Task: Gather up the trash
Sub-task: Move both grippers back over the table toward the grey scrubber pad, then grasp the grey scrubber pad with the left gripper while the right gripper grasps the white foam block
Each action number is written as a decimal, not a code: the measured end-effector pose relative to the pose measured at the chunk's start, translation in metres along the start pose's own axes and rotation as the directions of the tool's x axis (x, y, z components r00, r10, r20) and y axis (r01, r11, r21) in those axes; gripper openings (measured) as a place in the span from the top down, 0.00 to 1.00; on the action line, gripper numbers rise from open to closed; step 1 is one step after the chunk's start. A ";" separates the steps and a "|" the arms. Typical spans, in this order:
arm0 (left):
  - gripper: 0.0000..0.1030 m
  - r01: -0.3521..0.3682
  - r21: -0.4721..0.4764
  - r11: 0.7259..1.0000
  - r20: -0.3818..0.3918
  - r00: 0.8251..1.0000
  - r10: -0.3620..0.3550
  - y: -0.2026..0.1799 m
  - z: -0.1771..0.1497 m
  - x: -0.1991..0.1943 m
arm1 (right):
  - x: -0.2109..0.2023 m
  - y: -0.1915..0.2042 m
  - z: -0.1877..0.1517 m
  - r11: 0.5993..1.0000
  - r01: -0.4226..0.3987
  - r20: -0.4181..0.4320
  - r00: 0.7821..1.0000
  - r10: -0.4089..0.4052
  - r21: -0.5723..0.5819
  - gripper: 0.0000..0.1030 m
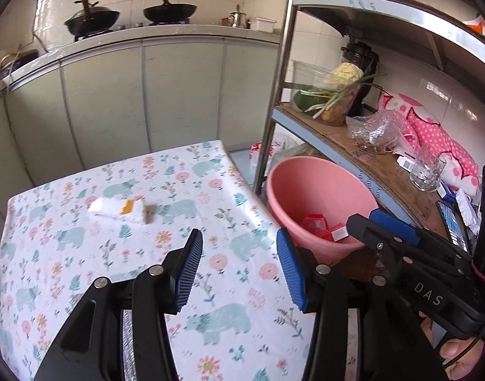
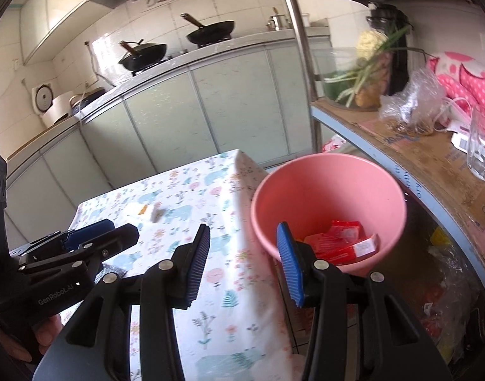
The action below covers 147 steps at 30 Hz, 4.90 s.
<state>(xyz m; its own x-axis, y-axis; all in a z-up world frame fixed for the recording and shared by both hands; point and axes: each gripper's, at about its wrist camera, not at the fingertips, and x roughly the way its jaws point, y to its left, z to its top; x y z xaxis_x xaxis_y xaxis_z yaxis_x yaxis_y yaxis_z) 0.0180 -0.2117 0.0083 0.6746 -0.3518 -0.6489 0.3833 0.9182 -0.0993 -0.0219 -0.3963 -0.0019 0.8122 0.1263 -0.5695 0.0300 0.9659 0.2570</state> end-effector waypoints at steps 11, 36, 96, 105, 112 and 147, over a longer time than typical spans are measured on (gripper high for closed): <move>0.54 -0.072 -0.063 0.995 -0.018 0.997 0.071 0.035 -0.028 -0.031 | 0.002 0.042 -0.016 0.996 -0.066 -0.047 0.997 0.063 -0.062 0.56; 0.53 -0.123 -0.127 0.984 -0.084 0.990 0.113 0.062 -0.051 -0.031 | 0.007 0.068 -0.030 0.990 -0.101 -0.097 0.991 0.092 -0.095 0.56; 0.89 -0.135 -0.158 0.978 -0.126 0.985 0.115 0.136 -0.086 -0.028 | 0.077 0.126 -0.022 0.939 -0.263 -0.239 0.948 0.208 -0.224 0.56; 0.89 -0.162 -0.228 0.960 -0.050 0.987 0.155 0.177 -0.058 -0.030 | 0.132 0.148 0.006 0.918 -0.303 -0.276 0.933 0.231 -0.255 0.56; 0.89 -0.155 -0.265 0.952 -0.071 0.987 0.141 0.198 -0.059 -0.018 | 0.182 0.192 0.018 0.831 -0.355 -0.346 0.914 0.212 -0.428 0.56; 0.89 -0.180 -0.325 0.928 -0.073 0.983 0.165 0.208 -0.052 -0.022 | 0.146 0.164 -0.015 0.878 -0.385 -0.450 0.862 0.233 -0.283 0.68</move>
<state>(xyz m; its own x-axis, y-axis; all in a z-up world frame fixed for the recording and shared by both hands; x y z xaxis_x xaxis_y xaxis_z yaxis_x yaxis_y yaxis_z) 0.0498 -0.0031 -0.0372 0.6807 -0.1807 -0.7100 0.0292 0.9750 -0.2202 0.0933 -0.2161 -0.0549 0.4451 0.4360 -0.7822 -0.4515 0.8636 0.2244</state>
